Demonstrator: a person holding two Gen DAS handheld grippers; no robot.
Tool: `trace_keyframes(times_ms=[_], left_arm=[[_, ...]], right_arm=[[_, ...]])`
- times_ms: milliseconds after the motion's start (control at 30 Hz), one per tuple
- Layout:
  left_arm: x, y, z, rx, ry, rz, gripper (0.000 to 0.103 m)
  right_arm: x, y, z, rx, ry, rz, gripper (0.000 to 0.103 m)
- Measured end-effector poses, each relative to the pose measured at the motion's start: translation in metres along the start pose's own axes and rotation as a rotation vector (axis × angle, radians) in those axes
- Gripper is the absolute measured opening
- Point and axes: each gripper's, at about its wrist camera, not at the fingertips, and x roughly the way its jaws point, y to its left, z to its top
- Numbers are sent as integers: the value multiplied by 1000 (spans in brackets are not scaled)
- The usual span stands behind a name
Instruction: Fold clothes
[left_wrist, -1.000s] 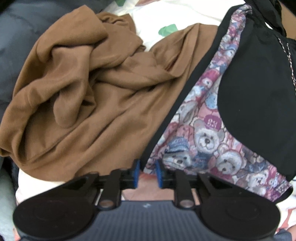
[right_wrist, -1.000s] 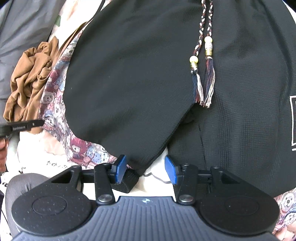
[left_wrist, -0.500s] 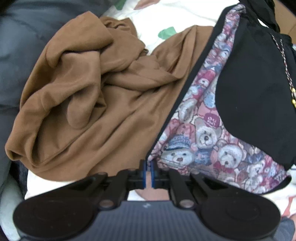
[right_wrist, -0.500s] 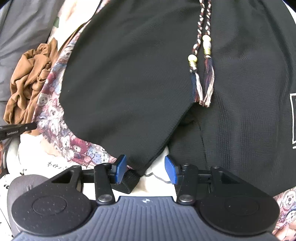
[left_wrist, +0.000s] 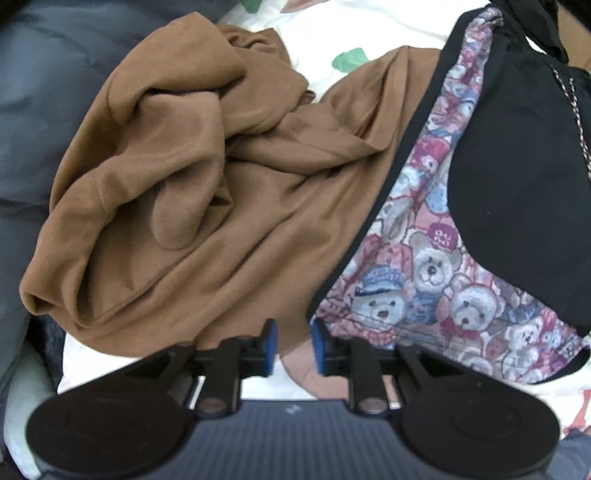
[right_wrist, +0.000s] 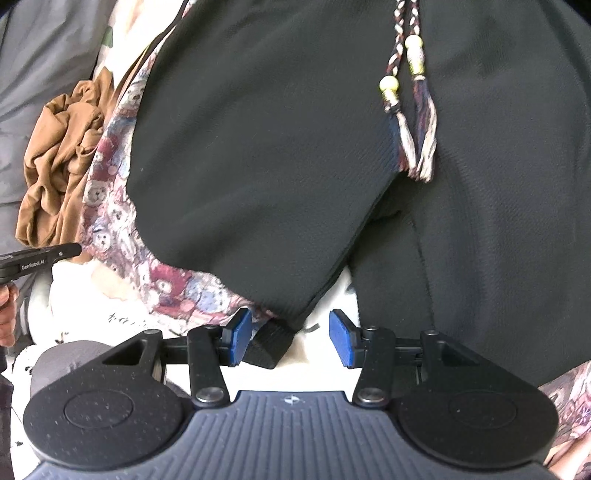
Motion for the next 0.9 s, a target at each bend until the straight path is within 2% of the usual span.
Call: trace_keyframes(times_ms=[333, 367, 433, 467, 500, 533, 567, 700, 900], left_arm=[[12, -3, -9, 27, 5, -16, 28], [14, -3, -10, 30, 4, -20, 28], [16, -3, -12, 34, 3, -27, 28], [17, -3, -13, 35, 2, -27, 28], [18, -2, -14, 37, 1, -28, 24], [19, 0, -15, 35, 1, -29, 19], [20, 3, -17, 29, 4, -31, 10], [14, 16, -19, 22, 8, -35, 5], [-8, 32, -18, 18, -2, -27, 4]], right_arm=[[21, -4, -10, 71, 36, 24, 51], [24, -5, -11, 80, 38, 24, 49], [29, -7, -11, 98, 43, 30, 39], [31, -7, -11, 102, 46, 37, 25], [32, -6, -12, 101, 51, 41, 18], [34, -4, -12, 84, 63, 41, 16], [35, -1, -13, 68, 76, 41, 12], [30, 8, -11, 21, 115, 36, 10], [17, 20, -12, -42, 169, 57, 10]])
